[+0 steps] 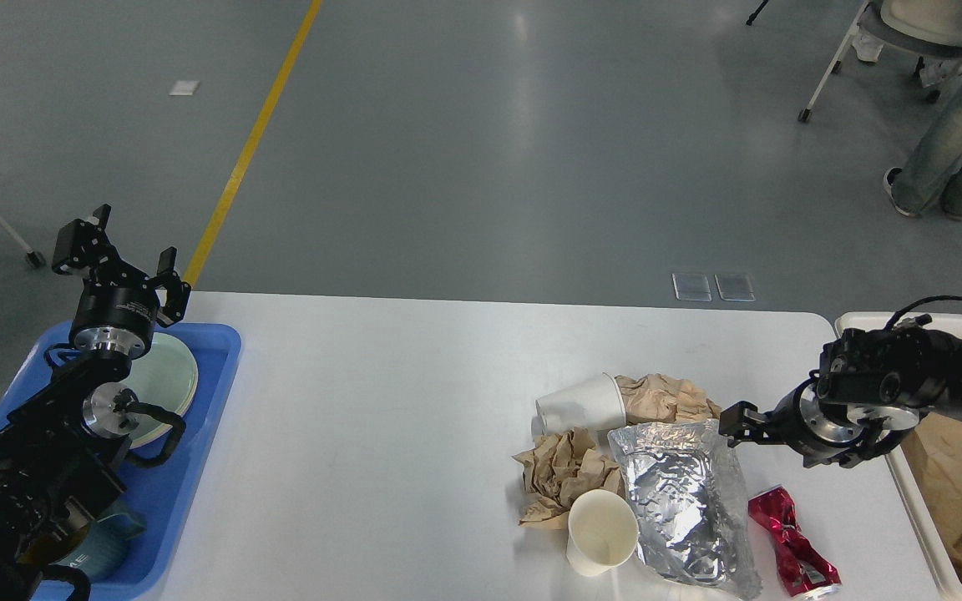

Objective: Tidy desktop
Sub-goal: 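Move the right gripper down to the silver foil bag and grasp it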

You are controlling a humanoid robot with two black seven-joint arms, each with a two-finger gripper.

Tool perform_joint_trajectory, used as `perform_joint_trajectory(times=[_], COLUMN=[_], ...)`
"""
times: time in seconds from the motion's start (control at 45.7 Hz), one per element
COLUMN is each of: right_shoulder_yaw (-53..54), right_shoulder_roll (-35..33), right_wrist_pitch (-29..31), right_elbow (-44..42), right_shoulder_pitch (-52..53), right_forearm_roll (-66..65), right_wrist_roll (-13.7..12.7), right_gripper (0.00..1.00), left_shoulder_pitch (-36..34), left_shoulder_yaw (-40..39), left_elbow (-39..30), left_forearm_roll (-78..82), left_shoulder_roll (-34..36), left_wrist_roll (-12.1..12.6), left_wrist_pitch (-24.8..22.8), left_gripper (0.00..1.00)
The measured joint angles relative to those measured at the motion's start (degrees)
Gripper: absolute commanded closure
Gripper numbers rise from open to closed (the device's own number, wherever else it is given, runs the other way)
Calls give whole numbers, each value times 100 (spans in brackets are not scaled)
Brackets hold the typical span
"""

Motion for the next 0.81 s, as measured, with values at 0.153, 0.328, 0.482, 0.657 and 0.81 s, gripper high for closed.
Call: perform_joint_trajectory(times=[0.153,0.328,0.482,0.657,0.81], right_shoulder_yaw=[2,23,39,47,47], right_shoulder_roll=[64,117,275,370,498], right_wrist_pitch=[-180,-240,-245,-250,-327], right_elbow=[-75,-74,-57,-45,-40], right_shoulder_pitch=[-148,-107,-46,-64,-180], right_forearm_roll=[0,0,0,-1,0], right_wrist_roll=[6,16,18,20,19], right_gripper=[1,1,3,30,56], left_shoulder_pitch=[0,0,0,0,0], left_shoulder_yaw=[0,0,0,0,0], left_elbow=[0,0,0,0,0], left_forearm_roll=[1,3,3,3,3], left_shoulder_roll=[0,0,0,0,0], left_wrist_roll=[0,0,0,0,0], left_wrist_pitch=[0,0,0,0,0], left_gripper=[4,4,4,4,4])
